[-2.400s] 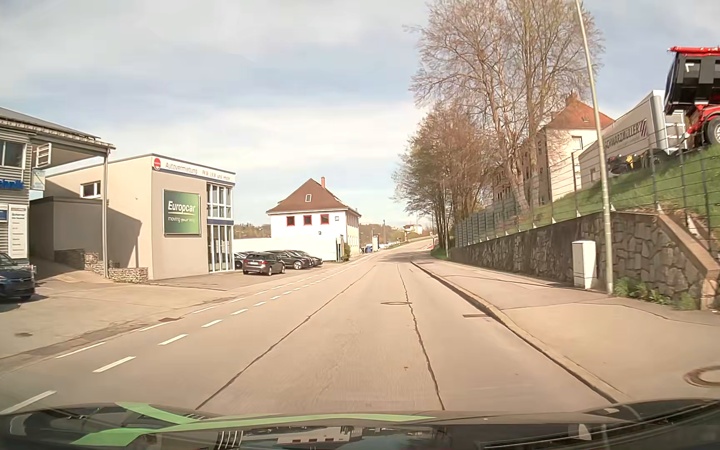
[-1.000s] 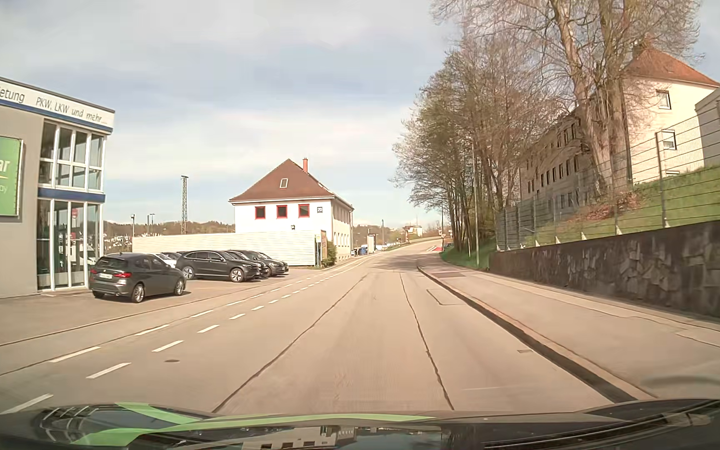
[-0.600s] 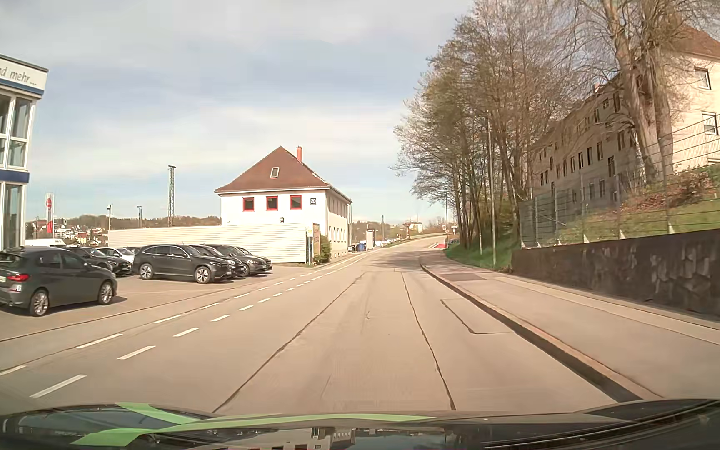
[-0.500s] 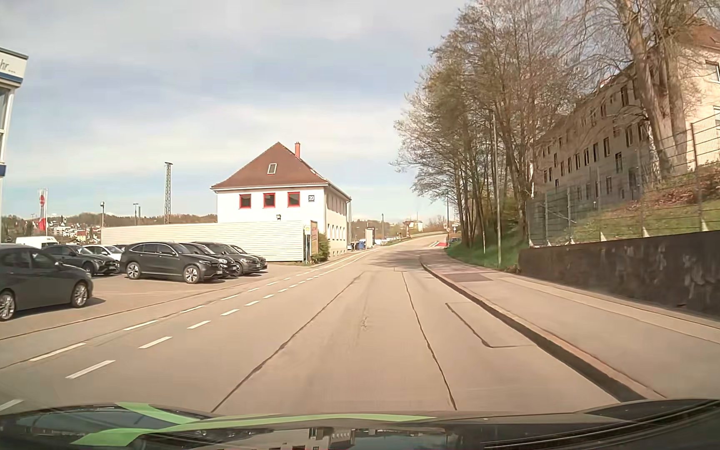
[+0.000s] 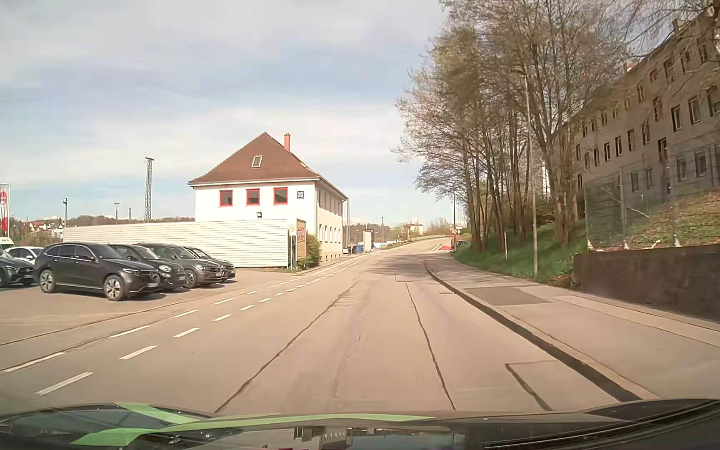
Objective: Follow the waypoints while adhering to traffic rules and regulations
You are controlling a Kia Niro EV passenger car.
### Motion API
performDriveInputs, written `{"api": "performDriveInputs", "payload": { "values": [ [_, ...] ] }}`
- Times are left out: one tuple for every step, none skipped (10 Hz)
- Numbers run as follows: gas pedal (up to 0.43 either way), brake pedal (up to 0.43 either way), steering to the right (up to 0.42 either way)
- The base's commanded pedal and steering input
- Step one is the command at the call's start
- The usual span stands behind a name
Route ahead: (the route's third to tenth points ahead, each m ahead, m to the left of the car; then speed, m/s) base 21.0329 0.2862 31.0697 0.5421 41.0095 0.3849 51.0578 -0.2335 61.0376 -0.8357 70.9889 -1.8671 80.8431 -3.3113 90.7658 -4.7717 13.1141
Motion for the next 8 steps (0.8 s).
{"api": "performDriveInputs", "payload": {
  "values": [
    [0.098, 0.0, 0.0],
    [0.098, 0.0, 0.0],
    [0.098, 0.0, 0.0],
    [0.087, 0.0, 0.001],
    [0.059, 0.0, 0.001],
    [0.047, 0.0, 0.001],
    [0.047, 0.0, 0.001],
    [0.047, 0.0, 0.002]
  ]
}}
